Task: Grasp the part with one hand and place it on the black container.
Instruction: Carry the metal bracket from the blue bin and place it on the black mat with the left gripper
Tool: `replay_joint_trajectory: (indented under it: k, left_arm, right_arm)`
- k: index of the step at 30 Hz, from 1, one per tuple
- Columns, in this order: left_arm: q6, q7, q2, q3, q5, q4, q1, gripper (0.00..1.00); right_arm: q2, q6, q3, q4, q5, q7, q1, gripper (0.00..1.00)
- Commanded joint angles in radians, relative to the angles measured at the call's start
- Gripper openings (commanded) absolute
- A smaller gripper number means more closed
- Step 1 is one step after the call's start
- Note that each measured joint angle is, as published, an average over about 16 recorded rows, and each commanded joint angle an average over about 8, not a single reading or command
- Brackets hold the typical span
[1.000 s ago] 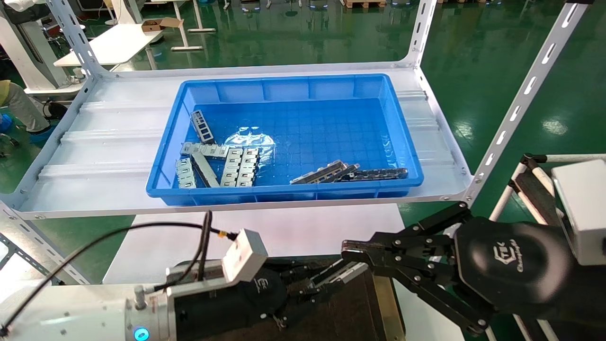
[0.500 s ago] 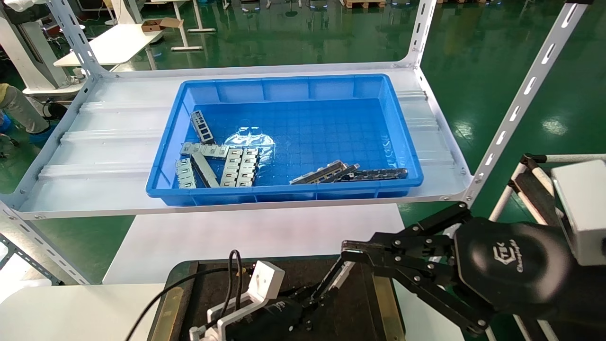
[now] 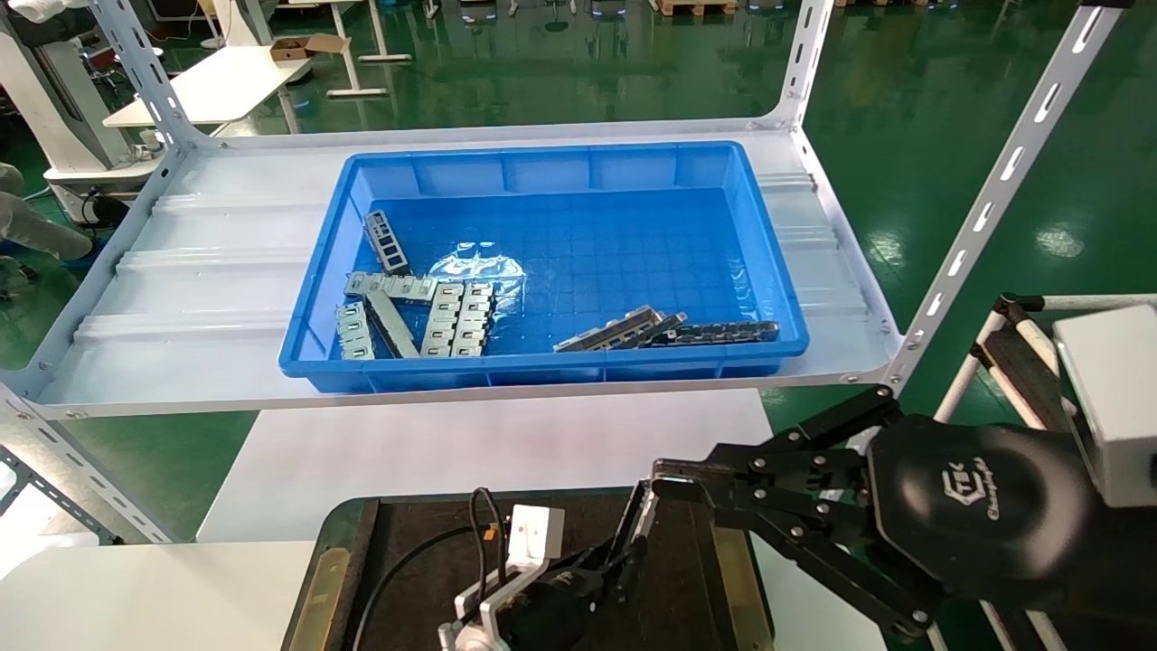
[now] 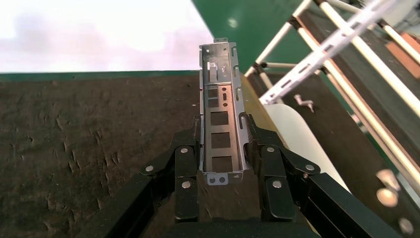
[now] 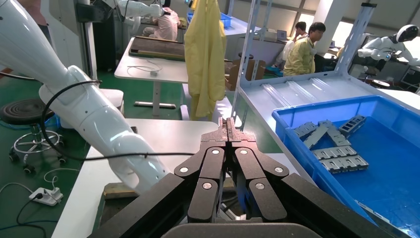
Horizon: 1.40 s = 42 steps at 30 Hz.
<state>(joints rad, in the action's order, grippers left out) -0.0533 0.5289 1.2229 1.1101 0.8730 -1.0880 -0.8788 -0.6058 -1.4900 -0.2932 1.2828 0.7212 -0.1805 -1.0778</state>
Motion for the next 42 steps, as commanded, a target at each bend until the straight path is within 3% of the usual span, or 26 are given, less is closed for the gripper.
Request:
replay_joint_trajectory:
  k: [1,12,36,38,40,42]
  left_arm:
    - [-0.04,0.011,0.026,0.023,-0.012,0.026,-0.008,0.0]
    - [-0.171,0.031,0.12,0.113,-0.147,0.126,-0.062,0.0]
    - [-0.332,0.04,0.139,0.306,-0.385,0.1,-0.124,0.0]
    - [-0.337,0.043,0.139,0.316,-0.397,0.097,-0.127,0.08]
    - [-0.341,0.046,0.139,0.325,-0.407,0.095,-0.13,0.3]
    - [-0.343,0.051,0.139,0.332,-0.415,0.094,-0.133,0.55]
  right_arm:
    - [0.0,0.0,0.0,0.0,0.0,0.0,0.0,0.0]
    - [0.0,0.0,-0.001,0.0,-0.001,0.0,0.0,0.0]
    - [0.001,0.001,-0.002,0.0,-0.001,0.001,0.0,0.0]
    - [0.001,0.001,-0.002,0.0,-0.002,0.001,0.0,0.0]
    - [0.001,0.001,-0.002,0.0,-0.002,0.001,-0.001,0.05]
    - [0.001,0.001,-0.002,0.0,-0.002,0.001,-0.001,0.28]
